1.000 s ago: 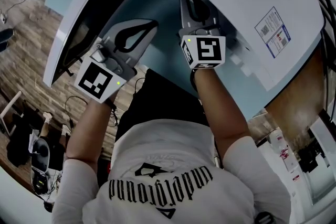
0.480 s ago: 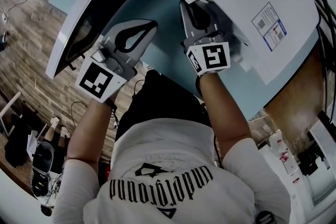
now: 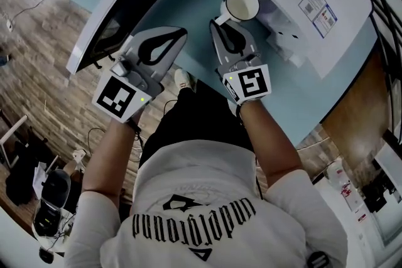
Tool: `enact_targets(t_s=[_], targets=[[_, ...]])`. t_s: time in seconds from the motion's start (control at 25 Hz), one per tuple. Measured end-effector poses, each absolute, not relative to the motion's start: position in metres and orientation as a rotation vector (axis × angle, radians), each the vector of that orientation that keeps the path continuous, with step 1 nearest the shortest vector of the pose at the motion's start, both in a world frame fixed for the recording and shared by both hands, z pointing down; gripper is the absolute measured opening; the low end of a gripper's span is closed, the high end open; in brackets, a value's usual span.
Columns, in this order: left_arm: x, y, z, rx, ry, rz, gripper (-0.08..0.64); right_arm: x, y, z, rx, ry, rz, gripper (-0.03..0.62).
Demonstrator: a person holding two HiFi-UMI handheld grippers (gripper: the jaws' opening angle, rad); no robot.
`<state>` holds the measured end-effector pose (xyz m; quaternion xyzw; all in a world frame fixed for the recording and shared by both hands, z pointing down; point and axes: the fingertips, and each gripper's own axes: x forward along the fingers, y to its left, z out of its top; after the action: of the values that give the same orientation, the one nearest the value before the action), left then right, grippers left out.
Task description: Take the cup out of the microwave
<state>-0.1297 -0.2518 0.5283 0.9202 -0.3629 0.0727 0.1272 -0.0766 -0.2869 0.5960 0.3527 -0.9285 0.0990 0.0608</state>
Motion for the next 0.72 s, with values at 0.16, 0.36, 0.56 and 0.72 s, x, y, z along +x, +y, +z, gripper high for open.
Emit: enact_targets(t_s=[0.16,0.36,0.56,0.72], targets=[[-0.136,-0.235,0.512,2.707,-1.070,0.200,0.051,-0.083,-0.259,0.573,1.040,-2.834,0.253,0.038],[-0.142,-0.210,0.484,2.752,-1.074,0.158,0.051,-0.087,-0.227,0.534,1.011,-2.854,0.203,0.038],[-0.146,-0.181,0.454,2.798,-1.067,0.119,0.051,-0.083,-0.199,0.482,1.019,-2.891,0.129,0.038],[-0.151,-0.155,0.428,2.821,-1.069,0.104,0.051,-0.080,-0.179,0.435,1.021,-2.928,0.027,0.038]])
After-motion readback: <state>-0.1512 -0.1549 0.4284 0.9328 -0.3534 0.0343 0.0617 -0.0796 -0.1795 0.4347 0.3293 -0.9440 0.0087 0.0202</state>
